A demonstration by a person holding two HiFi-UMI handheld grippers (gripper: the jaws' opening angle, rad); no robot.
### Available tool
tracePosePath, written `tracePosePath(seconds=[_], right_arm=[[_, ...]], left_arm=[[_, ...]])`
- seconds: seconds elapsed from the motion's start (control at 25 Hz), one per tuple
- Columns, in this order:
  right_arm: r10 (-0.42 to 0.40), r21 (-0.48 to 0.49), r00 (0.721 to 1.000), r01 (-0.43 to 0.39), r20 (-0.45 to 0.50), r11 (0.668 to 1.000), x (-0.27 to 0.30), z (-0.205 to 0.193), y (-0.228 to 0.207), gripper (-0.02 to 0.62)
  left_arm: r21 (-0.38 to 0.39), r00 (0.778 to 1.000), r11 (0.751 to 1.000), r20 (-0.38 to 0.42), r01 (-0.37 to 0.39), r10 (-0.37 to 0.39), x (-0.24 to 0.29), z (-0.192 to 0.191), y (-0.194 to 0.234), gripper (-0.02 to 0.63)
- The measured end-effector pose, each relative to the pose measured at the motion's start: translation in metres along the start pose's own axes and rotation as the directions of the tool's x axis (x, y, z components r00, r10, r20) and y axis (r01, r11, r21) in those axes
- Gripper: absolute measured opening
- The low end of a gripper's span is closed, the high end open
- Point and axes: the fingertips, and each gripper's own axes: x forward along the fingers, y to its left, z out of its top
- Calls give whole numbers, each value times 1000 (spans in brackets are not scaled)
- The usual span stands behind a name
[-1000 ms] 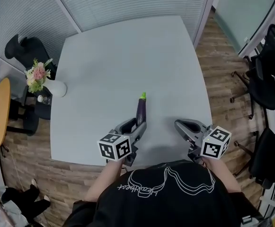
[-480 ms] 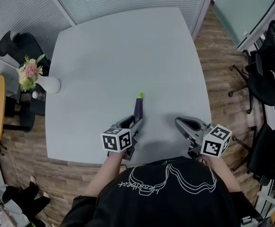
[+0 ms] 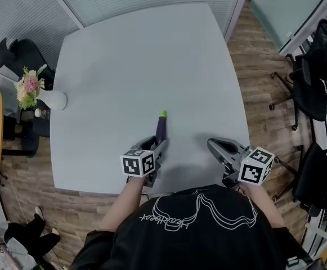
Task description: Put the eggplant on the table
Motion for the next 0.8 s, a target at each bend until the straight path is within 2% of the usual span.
tracePosePath(seconds=[0.56,0.8], right_arm=[[12,20,1000,-12,-19,1000,-3,-7,4,9],[12,16,999,-11,-30,1000,-7,-8,8,9]], left_arm=[[25,1000,1000,11,18,-19,2,0,-4,207],[37,999,999,31,20,-21,0,4,-8,244]])
